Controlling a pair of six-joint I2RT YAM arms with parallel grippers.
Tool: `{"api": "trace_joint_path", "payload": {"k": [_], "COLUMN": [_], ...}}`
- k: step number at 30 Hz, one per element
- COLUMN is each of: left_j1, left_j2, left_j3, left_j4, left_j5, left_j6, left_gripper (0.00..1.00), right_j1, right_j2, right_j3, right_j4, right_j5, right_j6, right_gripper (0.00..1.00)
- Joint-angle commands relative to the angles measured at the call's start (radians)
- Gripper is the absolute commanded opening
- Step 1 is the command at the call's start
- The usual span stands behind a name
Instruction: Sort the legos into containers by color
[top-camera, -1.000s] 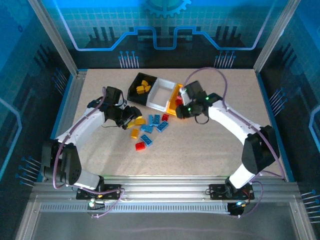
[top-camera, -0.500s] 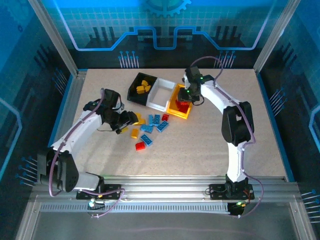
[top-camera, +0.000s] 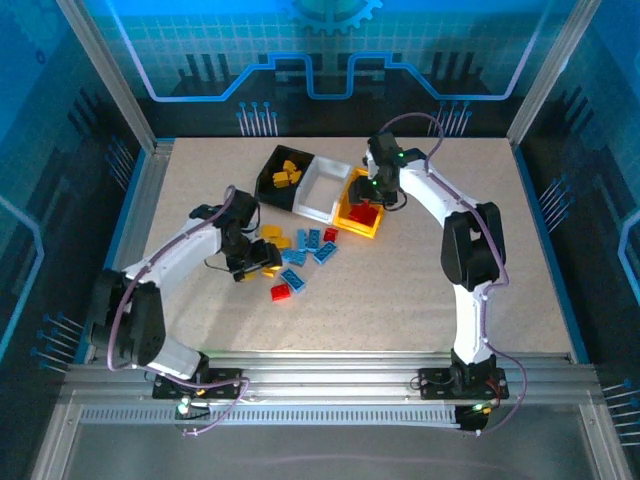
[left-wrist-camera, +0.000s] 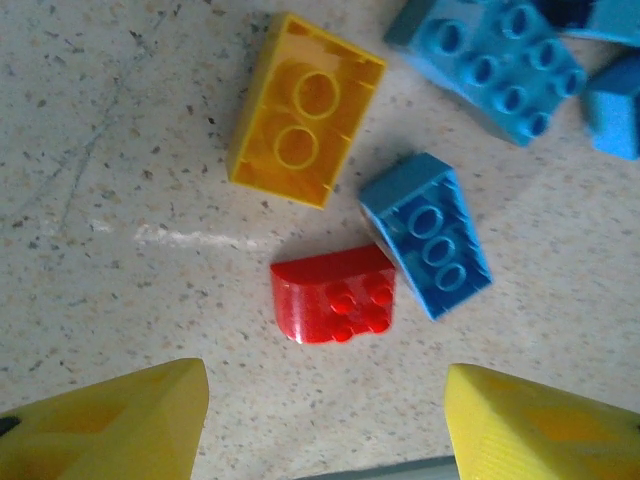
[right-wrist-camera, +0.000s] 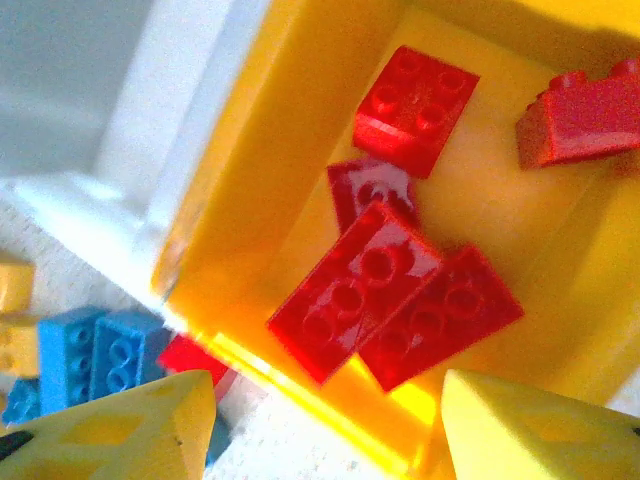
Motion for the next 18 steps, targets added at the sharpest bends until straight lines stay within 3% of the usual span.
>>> {"api": "trace_joint_path", "payload": {"k": [1,10,18], "left_j1": [-0.002,-0.002,-0.002], "left_j2": [0.083,0.275,0.350], "left_j3": [0.065,0.196,0.201], "left_j4": [-0.005,-0.015,-0.002], "left_j5": [-0.056,-0.111,-0.130], "left_j6": [0.059,0.123,0.130], "left_gripper": [0.63,0.57,0.52], "right_j1": [0.037,0.070,0.103], "right_j2": [-0.124,-0.270,-0.309], "right_j3": [-0.061,-0.220,-0.262], "right_j4": [-0.019,-0.005,-0.004], "right_j5": [0.005,-0.012,-0.023], "right_j6": [-0.013,0.004,0.014], "right_gripper": [0.63,0.62,0.62]}}
